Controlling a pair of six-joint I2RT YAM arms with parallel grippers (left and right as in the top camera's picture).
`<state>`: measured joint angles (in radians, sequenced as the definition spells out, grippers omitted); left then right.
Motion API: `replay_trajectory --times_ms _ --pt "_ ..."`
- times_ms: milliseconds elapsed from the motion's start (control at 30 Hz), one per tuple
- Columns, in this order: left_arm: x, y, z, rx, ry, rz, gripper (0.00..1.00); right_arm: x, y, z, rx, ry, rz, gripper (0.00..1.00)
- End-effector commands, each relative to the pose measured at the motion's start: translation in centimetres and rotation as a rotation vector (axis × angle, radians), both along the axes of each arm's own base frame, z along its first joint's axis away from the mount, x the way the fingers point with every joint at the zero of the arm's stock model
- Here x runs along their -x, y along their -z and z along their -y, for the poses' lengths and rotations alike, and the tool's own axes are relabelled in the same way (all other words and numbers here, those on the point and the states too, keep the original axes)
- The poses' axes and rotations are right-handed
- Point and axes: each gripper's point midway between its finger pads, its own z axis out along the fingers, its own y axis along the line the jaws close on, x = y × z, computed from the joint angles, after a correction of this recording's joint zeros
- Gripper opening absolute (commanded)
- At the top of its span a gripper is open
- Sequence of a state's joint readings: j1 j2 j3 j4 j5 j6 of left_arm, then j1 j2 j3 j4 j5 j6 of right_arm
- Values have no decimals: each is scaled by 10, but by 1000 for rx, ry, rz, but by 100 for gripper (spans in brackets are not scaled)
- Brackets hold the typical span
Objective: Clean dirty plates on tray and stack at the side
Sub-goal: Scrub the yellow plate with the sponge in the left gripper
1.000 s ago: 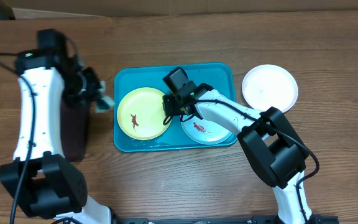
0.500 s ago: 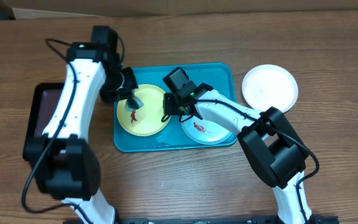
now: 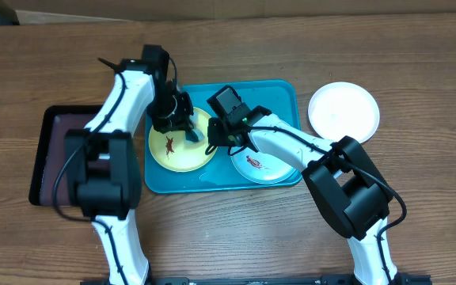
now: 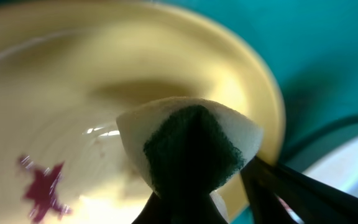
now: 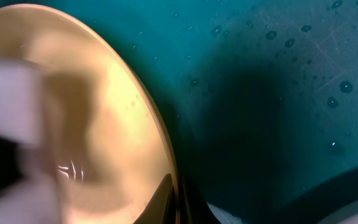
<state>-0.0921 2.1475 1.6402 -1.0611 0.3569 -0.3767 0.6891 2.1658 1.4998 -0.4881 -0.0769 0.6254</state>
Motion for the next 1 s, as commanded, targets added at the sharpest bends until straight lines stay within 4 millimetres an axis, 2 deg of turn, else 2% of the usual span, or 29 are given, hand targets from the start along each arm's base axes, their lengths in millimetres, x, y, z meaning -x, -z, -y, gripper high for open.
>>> replay_trajectory --times_ms 0,133,267,433,567,667,833,967 --pt "9 26 8 33 43 -65 4 -3 0 1 12 14 13 4" --pt "14 49 -10 -68 45 -110 4 -3 0 1 13 11 15 4" --pt "17 57 -49 -304 47 -121 4 -3 0 1 13 11 16 4" --pt "32 47 -109 -659 -68 -183 4 -5 0 2 20 17 25 4" --pt "43 31 -141 -869 -162 -203 4 -5 0 2 21 18 26 4" --pt "45 23 -152 -950 -209 -200 4 -6 0 3 22 18 27 4" --pt "41 15 -155 -971 -214 -189 4 -6 0 3 24 19 28 4" --pt "32 -8 -153 -969 -256 -177 4 -6 0 3 23 19 28 4"
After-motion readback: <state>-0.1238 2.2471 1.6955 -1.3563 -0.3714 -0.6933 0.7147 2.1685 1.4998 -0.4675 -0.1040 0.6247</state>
